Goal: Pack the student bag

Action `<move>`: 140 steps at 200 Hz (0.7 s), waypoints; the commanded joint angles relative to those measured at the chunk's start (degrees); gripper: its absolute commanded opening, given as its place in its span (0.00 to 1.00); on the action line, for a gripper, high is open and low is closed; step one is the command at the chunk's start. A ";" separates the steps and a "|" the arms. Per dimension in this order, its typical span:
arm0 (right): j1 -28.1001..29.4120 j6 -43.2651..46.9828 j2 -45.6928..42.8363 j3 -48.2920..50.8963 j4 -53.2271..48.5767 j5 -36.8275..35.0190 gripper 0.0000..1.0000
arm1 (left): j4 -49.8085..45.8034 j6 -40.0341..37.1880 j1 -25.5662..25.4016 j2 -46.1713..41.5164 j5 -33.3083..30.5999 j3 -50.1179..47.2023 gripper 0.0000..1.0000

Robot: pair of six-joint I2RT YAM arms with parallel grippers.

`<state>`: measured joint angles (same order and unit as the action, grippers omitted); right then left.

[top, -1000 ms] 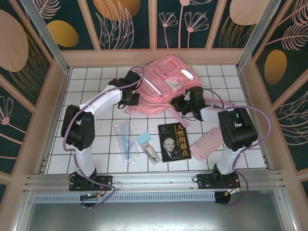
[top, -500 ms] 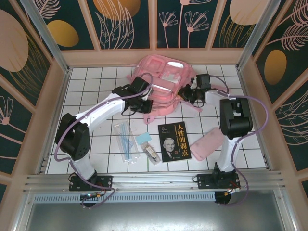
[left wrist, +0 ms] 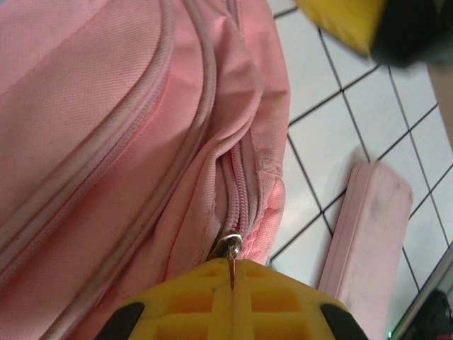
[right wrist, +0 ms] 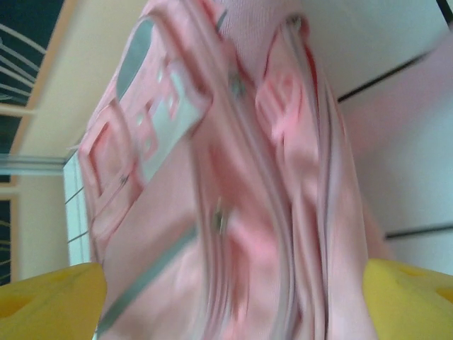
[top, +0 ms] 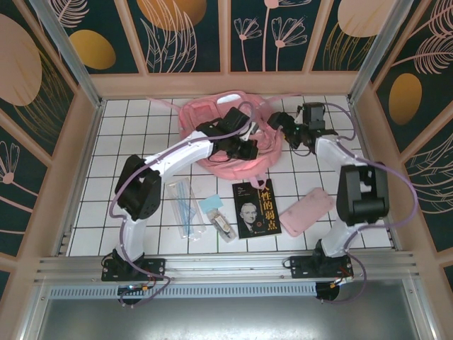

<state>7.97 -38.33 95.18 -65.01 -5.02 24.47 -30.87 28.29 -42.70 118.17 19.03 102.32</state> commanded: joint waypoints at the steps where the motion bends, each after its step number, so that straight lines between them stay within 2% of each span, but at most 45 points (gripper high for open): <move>1: -0.15 -1.51 -5.64 5.48 -3.53 0.63 0.94 | 3.33 0.82 0.49 1.14 -1.61 5.65 0.00; 27: -0.12 -4.49 -9.86 11.92 -2.03 3.14 0.94 | 3.26 0.62 0.45 0.92 -1.26 5.28 0.00; 55: 0.36 -12.21 -10.59 19.04 10.30 8.39 0.92 | 6.02 2.07 0.42 -1.40 1.40 1.00 0.00; 70: 1.32 -16.03 -9.50 19.88 17.37 9.45 0.90 | 6.29 2.63 0.25 -2.43 1.93 -1.15 0.00; 93: 4.75 -19.58 -5.63 18.36 21.86 8.29 0.87 | 6.26 3.12 0.15 -4.21 1.91 -4.89 0.00; 109: 6.60 -22.59 -2.47 18.92 26.74 8.48 0.76 | 6.65 3.67 0.14 -5.37 1.99 -7.57 0.00; 131: 7.15 -26.40 0.58 20.74 33.48 8.89 0.43 | 7.37 4.38 0.11 -6.75 1.59 -10.82 0.00; 140: 7.25 -26.72 1.40 20.61 34.22 8.67 0.35 | 7.40 4.59 0.09 -7.28 1.46 -11.89 0.00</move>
<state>14.26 -59.86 94.61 -44.80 17.93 31.73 -26.72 31.48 -42.26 114.67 18.85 92.49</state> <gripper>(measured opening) 0.434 0.063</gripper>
